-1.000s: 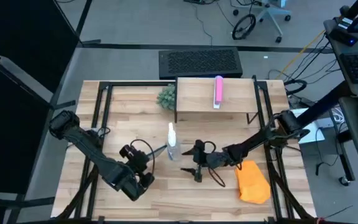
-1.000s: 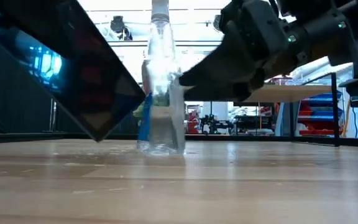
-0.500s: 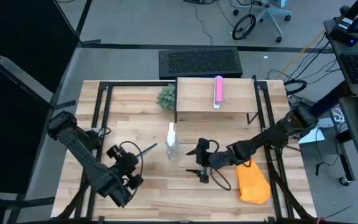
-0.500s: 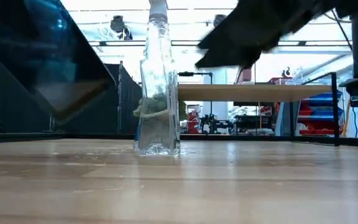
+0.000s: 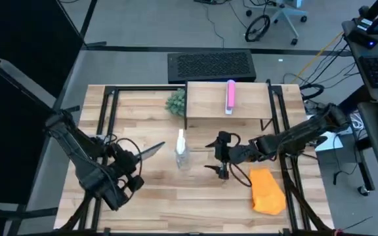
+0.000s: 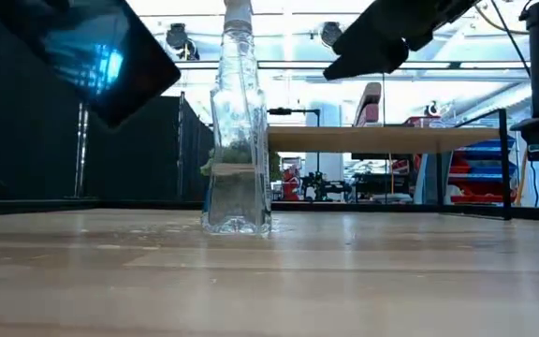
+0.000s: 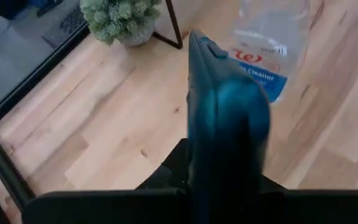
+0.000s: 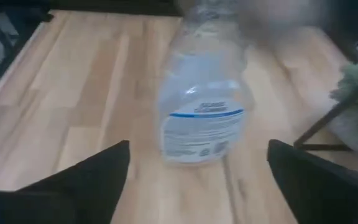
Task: Apply microfiber cloth
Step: Spray the tablet with the spray bottle
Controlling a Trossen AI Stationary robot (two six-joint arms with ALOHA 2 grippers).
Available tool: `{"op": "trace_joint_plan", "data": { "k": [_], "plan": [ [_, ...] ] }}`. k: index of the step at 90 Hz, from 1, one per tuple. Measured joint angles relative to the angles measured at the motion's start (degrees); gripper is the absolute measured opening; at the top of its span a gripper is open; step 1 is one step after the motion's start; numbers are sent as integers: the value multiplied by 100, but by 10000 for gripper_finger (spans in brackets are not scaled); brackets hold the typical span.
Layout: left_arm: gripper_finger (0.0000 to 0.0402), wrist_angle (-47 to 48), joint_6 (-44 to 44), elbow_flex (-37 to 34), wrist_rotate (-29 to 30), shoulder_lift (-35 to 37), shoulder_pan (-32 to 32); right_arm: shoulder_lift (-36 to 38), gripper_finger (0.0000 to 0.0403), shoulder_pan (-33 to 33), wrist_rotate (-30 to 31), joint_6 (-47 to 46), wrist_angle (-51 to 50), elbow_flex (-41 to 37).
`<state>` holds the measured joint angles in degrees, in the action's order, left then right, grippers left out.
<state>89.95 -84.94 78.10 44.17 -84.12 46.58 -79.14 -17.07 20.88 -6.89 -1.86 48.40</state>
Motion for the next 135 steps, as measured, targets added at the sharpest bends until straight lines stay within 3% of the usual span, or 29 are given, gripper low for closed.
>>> {"op": "trace_joint_plan", "data": {
  "k": [23, 55, 79, 95, 114, 135],
  "plan": [
    [7, -186, 28, -588, 85, 530, -146, 31, 397, 424, -97, 53, 134, 0],
    [7, -1024, 78, -1769, 552, 1673, -227, 73, 386, 307, -151, 71, -5, 0],
    [7, -2325, 1337, -2486, 734, 2097, -992, 116, 386, 274, -149, 65, 201, 0],
    [7, -3006, 2488, -2605, 690, 2348, -1706, 121, 386, 508, -178, 82, 1044, -2],
    [7, -4228, 4363, -2605, 106, 2583, -2526, -190, 386, 696, -287, 509, 2188, -2],
    [7, -4891, 5447, -2605, -598, 2582, -3504, -822, 386, 701, -303, 654, 3268, -2]
  ]
}}
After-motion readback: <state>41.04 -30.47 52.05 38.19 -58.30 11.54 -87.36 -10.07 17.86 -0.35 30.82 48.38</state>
